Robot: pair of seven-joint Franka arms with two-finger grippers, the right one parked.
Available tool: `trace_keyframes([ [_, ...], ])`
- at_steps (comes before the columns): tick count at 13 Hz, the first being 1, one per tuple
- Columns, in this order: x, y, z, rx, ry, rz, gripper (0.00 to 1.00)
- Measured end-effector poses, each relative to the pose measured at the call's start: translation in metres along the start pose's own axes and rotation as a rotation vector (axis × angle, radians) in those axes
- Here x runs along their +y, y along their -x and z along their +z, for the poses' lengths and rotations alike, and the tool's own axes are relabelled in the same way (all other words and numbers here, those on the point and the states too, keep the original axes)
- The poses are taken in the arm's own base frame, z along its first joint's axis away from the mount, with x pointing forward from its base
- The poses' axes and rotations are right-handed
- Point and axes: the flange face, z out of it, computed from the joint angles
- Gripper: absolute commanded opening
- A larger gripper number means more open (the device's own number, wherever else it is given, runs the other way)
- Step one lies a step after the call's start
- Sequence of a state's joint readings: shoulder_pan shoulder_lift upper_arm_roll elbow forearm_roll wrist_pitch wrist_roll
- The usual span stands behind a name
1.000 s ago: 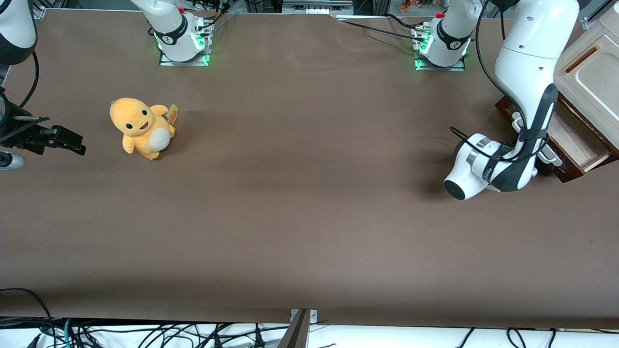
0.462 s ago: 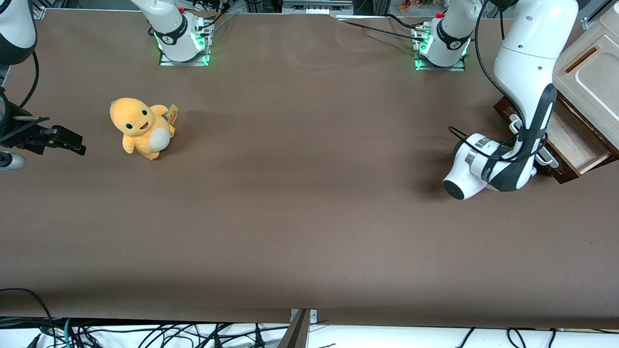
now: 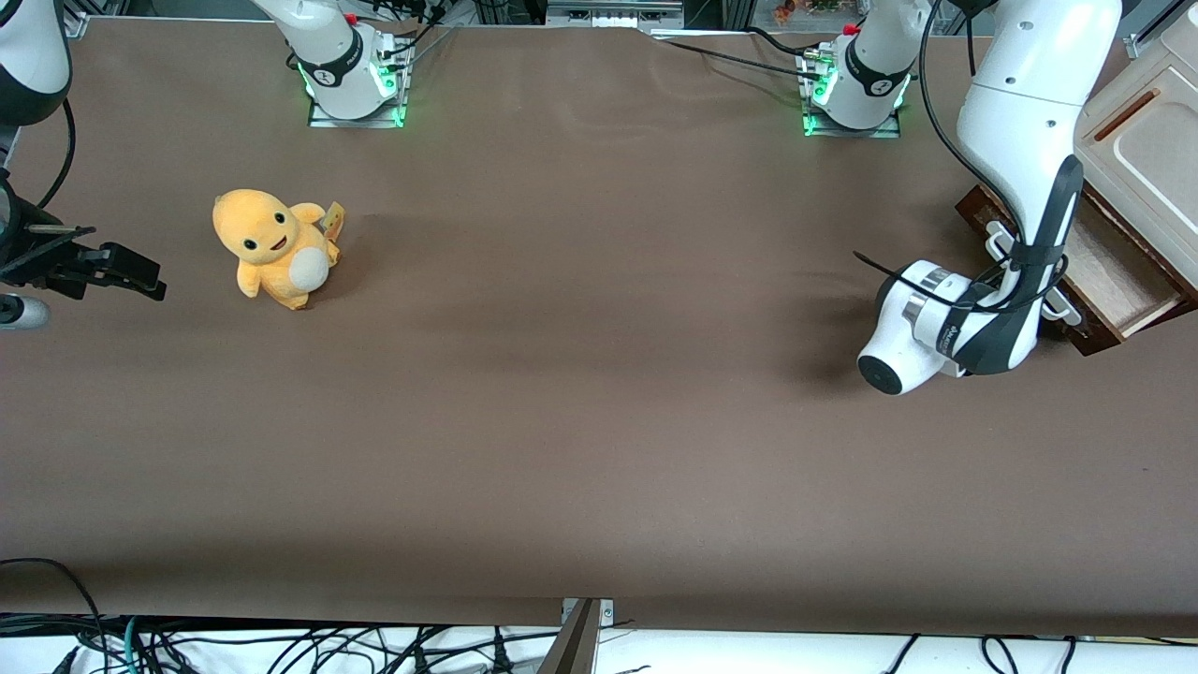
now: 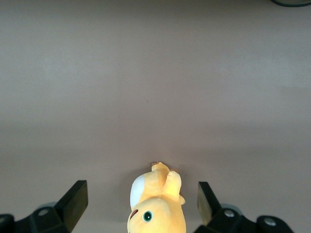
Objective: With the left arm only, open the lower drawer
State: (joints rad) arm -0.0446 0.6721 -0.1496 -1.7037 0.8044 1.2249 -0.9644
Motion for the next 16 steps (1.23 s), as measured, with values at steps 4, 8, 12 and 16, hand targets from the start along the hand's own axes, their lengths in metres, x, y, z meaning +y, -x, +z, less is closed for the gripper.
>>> trace_keyframes([
  [4, -0.021, 0.034, -0.082, -0.009, 0.183, 0.08, 1.0],
  [8, -0.088, 0.04, -0.144, -0.016, 0.445, 0.23, 1.0],
  [12, -0.172, 0.041, -0.19, 0.077, 0.7, 0.4, 1.0],
  [16, -0.237, 0.046, -0.236, 0.251, 0.969, 0.502, 1.0],
])
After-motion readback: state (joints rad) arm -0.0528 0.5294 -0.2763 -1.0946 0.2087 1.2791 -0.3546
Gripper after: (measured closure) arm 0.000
